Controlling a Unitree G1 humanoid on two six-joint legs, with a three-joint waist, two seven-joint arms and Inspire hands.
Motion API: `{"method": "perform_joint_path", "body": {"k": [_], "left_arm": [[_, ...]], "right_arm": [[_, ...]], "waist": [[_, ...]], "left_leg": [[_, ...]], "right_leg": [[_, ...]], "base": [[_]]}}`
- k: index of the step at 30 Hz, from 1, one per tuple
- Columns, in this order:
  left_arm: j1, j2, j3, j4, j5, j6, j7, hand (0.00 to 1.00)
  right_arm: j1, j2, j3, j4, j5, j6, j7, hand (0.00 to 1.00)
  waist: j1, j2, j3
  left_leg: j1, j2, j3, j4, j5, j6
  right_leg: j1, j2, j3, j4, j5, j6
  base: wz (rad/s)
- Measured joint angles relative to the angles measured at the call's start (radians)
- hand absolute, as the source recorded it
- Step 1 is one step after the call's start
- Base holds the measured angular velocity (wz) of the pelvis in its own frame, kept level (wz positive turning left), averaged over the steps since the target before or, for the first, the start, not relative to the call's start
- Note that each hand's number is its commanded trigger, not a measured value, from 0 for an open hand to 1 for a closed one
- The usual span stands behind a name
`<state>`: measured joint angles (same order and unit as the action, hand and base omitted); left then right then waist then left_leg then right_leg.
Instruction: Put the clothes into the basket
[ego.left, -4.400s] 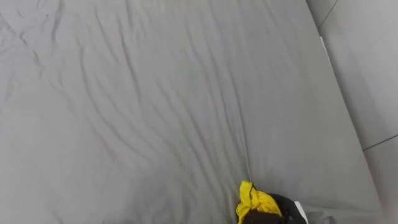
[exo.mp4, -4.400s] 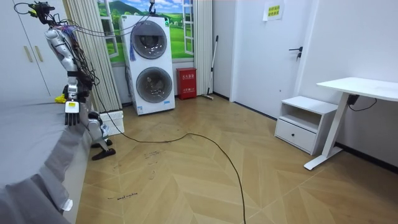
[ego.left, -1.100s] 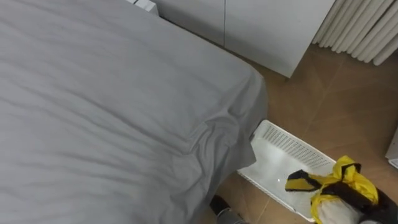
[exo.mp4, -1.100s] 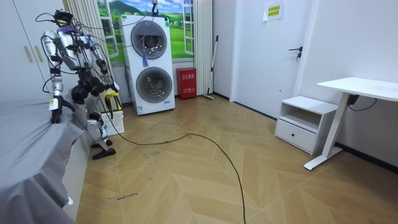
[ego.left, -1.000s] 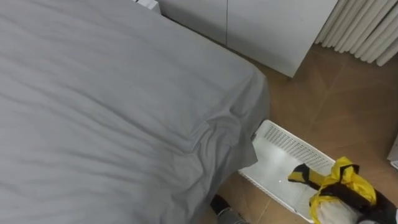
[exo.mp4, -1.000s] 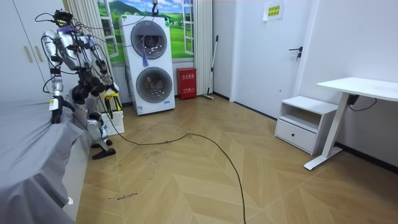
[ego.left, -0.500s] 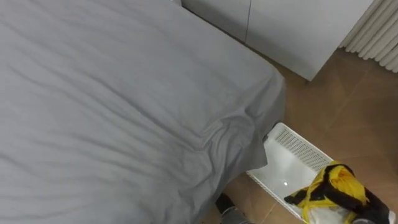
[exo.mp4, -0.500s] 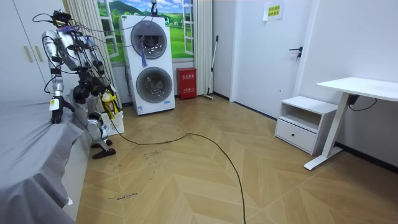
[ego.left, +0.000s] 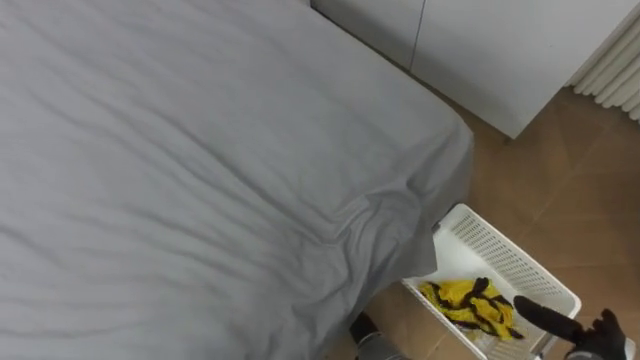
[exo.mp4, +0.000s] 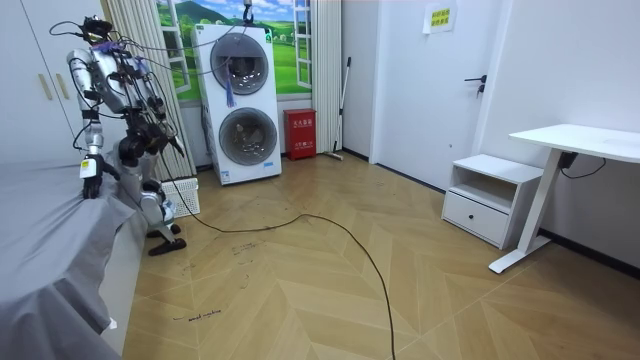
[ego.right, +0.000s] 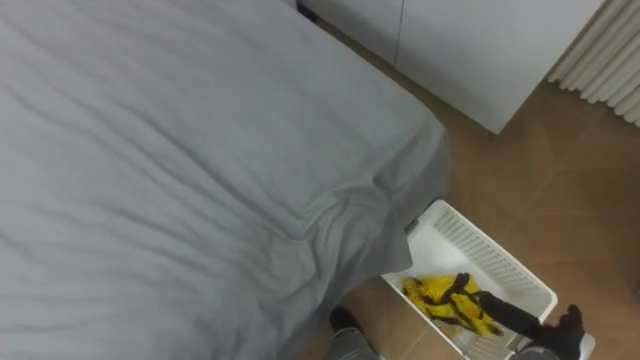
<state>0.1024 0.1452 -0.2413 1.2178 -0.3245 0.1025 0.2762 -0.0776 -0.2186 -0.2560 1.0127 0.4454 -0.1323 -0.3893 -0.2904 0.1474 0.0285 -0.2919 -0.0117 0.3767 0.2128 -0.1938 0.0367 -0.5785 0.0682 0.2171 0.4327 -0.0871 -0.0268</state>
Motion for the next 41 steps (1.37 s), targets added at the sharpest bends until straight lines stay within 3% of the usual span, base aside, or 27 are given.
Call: {"method": "perform_joint_path", "body": {"k": [12, 19, 21, 25, 29, 32, 34, 37, 39, 41], "left_arm": [[0.005, 0.003, 0.0, 0.0, 0.0, -0.01, -0.002, 0.0], [0.036, 0.009, 0.015, -0.022, 0.036, -0.026, -0.029, 0.0], [0.044, 0.011, 0.022, -0.022, 0.053, -0.046, -0.037, 0.0], [0.04, 0.01, 0.046, -0.028, 0.1, -0.046, -0.041, 0.0], [0.031, -0.011, 0.068, -0.029, 0.176, -0.048, -0.035, 0.0], [0.031, -0.025, 0.083, -0.053, 0.187, -0.052, -0.022, 0.0], [0.034, -0.04, 0.109, -0.073, 0.184, -0.066, -0.002, 0.0], [0.054, -0.063, 0.122, -0.098, 0.179, -0.091, 0.021, 0.0], [0.06, -0.063, 0.123, -0.102, 0.18, -0.111, 0.029, 0.0], [0.07, -0.063, 0.142, -0.106, 0.196, -0.129, 0.027, 0.0]], "right_arm": [[0.0, 0.0, -0.001, 0.01, 0.0, 0.0, 0.001, 0.0], [0.055, -0.005, -0.001, 0.122, 0.0, -0.004, 0.073, 0.0], [0.102, -0.005, 0.02, 0.171, 0.017, -0.005, 0.106, 0.0], [0.13, 0.019, 0.054, 0.262, 0.032, 0.005, 0.158, 0.0], [0.117, 0.044, 0.093, 0.313, 0.037, 0.042, 0.224, 0.0], [0.105, 0.081, 0.127, 0.31, 0.043, 0.069, 0.254, 0.0], [0.104, 0.102, 0.162, 0.306, 0.034, 0.085, 0.278, 0.0], [0.103, 0.111, 0.19, 0.307, 0.018, 0.103, 0.284, 0.0], [0.109, 0.117, 0.209, 0.306, 0.018, 0.107, 0.288, 0.0], [0.116, 0.118, 0.228, 0.308, 0.014, 0.117, 0.302, 0.0]], "waist": [[0.0, -0.002, -0.002], [0.02, -0.002, -0.0056], [0.041, -0.009, -0.0055], [0.065, -0.018, -0.0086], [0.096, -0.027, -0.0141], [0.119, -0.044, -0.0153], [0.164, -0.066, -0.0183], [0.187, -0.089, -0.0197], [0.192, -0.107, -0.0278], [0.22, -0.12, -0.0278]], "left_leg": [[0.003, 0.0, -0.01, -0.001, 0.001, -0.001], [0.06, 0.006, -0.043, -0.017, 0.003, -0.005], [0.1, 0.011, -0.067, -0.03, 0.006, -0.009], [0.153, 0.021, -0.121, -0.038, 0.009, -0.014], [0.203, 0.017, -0.196, -0.045, 0.012, -0.012], [0.238, 0.013, -0.244, -0.05, 0.014, -0.01], [0.272, 0.013, -0.255, -0.053, 0.014, -0.01], [0.304, 0.013, -0.279, -0.056, 0.014, -0.01], [0.307, 0.013, -0.303, -0.055, 0.014, -0.01], [0.32, 0.013, -0.308, -0.055, 0.014, -0.01]], "right_leg": [[0.006, -0.002, -0.003, -0.002, -0.003, 0.002], [0.078, -0.007, -0.045, -0.027, -0.009, -0.011], [0.133, -0.016, -0.085, -0.052, -0.012, -0.016], [0.227, -0.021, -0.139, -0.107, -0.01, -0.019], [0.32, -0.042, -0.222, -0.151, -0.014, -0.021], [0.382, -0.054, -0.275, -0.171, -0.031, -0.015], [0.427, -0.061, -0.283, -0.182, -0.038, -0.013], [0.487, -0.066, -0.322, -0.211, -0.046, -0.009], [0.515, -0.069, -0.353, -0.235, -0.045, -0.009], [0.538, -0.07, -0.361, -0.25, -0.045, -0.009]], "base": [[0.01], [0.13], [0.31], [0.4], [0.57], [0.56], [0.39], [0.45], [0.43], [0.22]]}}
